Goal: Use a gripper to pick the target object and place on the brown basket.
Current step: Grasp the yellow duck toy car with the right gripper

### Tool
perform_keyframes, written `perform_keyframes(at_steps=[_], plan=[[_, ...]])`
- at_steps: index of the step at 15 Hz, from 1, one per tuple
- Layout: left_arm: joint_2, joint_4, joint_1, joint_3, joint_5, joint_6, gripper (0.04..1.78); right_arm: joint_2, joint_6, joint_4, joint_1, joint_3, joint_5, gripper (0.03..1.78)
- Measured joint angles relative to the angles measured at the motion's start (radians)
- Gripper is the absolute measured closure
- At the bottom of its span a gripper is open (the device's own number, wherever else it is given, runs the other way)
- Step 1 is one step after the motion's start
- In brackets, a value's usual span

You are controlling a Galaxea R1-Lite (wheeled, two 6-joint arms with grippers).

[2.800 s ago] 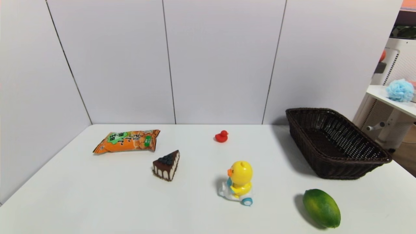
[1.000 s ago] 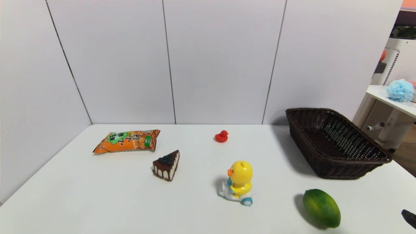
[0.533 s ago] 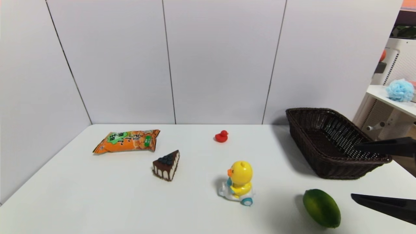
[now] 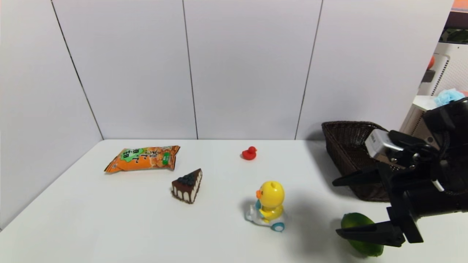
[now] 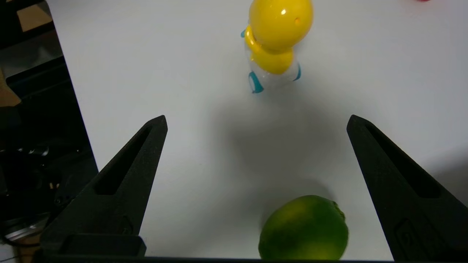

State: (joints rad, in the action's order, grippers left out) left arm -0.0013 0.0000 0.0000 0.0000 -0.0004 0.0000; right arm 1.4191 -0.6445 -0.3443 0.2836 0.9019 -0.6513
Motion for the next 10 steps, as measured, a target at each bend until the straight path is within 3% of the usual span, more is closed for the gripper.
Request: perform_keyframes(at_steps=[4, 6, 10], plan=[[0.000, 0.000, 0.000, 0.000, 0.000, 0.000, 0.13, 0.094, 0.004, 0.015, 0.081, -0.001, 0.004, 0.11], [0.000, 0.000, 0.000, 0.000, 0.000, 0.000, 0.13, 0.139, 0.026, 0.073, 0.121, 0.007, 0.010, 0.11], [0.000, 0.000, 0.000, 0.000, 0.000, 0.000, 0.13, 0.228, 0.068, 0.136, 0.177, 0.028, 0.049, 0.11]])
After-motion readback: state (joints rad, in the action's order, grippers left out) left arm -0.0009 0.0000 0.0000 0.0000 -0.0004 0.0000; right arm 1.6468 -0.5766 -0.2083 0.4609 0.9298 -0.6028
